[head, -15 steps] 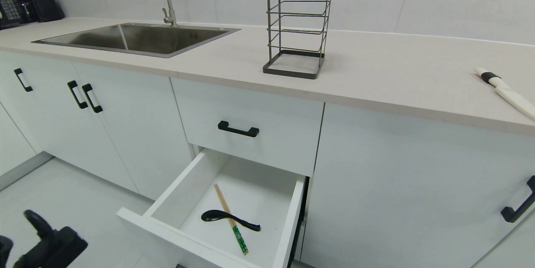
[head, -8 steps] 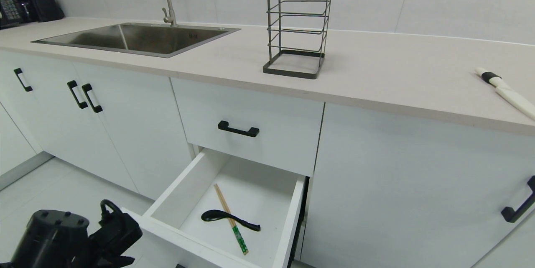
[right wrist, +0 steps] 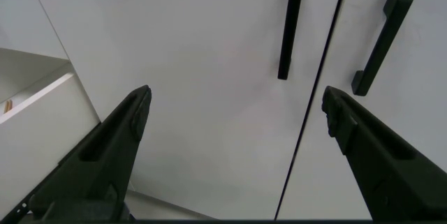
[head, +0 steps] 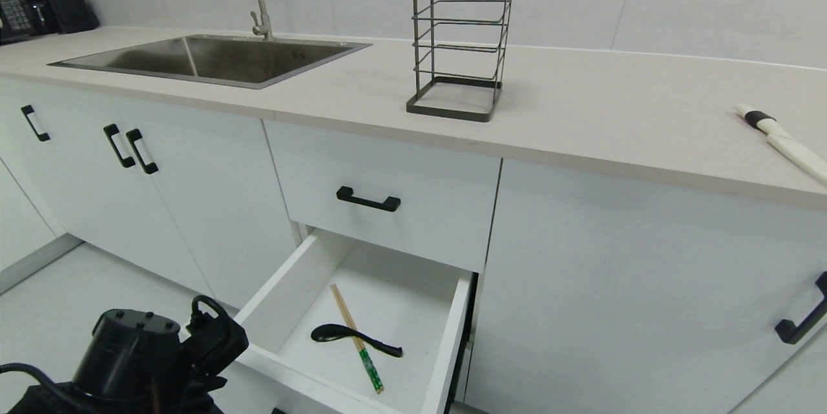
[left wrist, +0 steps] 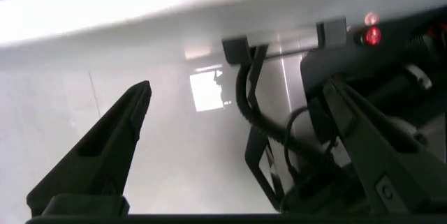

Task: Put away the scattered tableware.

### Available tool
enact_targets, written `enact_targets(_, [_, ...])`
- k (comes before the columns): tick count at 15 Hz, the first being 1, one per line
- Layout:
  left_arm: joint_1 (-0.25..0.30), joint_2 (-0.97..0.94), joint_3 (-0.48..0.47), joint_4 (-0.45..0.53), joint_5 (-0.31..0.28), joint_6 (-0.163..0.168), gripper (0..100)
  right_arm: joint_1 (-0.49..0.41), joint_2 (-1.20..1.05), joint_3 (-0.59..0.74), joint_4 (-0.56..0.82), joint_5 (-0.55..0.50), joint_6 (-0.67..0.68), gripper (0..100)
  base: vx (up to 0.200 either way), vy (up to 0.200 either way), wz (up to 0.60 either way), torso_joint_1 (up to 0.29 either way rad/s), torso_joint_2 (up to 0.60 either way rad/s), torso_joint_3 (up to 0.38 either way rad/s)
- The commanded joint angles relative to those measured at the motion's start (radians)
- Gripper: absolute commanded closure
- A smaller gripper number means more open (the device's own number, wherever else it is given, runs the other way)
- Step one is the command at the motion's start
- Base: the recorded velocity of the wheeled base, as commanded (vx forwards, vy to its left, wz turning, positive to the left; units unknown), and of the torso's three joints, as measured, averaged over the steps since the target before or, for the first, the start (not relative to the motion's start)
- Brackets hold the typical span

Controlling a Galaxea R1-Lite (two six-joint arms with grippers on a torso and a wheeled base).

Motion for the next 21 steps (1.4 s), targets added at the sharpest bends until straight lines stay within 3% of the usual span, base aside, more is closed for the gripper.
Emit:
enact_targets(1, [0.005, 0.067, -0.006, -0.047, 0.000, -0.001, 0, 0.000, 0.002, 0.000, 0.000, 0.000, 0.000, 0, 0.000, 0.000, 0.00, 0.000, 0.00, 0.000])
enact_targets(4, [0.007, 0.148, -0.030, -0.167, 0.001, -0.004, 0, 0.000, 0.002, 0.000, 0.000, 0.001, 0.000, 0, 0.000, 0.000, 0.00, 0.000, 0.00, 0.000])
enact_targets(6, [0.007, 0.174, -0.052, -0.188, 0.000, -0.004, 0, 0.000, 0.002, 0.000, 0.000, 0.000, 0.000, 0, 0.000, 0.000, 0.00, 0.000, 0.00, 0.000])
enact_targets(8, [0.008, 0.232, -0.134, -0.216, -0.003, -0.017, 0, 0.000, 0.002, 0.000, 0.000, 0.000, 0.000, 0, 0.000, 0.000, 0.00, 0.000, 0.00, 0.000])
enact_targets(12, [0.008, 0.338, -0.214, -0.308, -0.006, -0.054, 0, 0.000, 0.002, 0.000, 0.000, 0.000, 0.000, 0, 0.000, 0.000, 0.00, 0.000, 0.00, 0.000])
enact_targets(18, [0.069, 0.475, -0.332, -0.409, -0.011, -0.053, 0, 0.000, 0.002, 0.000, 0.000, 0.001, 0.000, 0, 0.000, 0.000, 0.00, 0.000, 0.00, 0.000])
enact_targets(21, [0.073, 0.516, -0.398, -0.435, -0.029, -0.053, 0, 0.000, 0.002, 0.000, 0.000, 0.000, 0.000, 0, 0.000, 0.000, 0.00, 0.000, 0.00, 0.000])
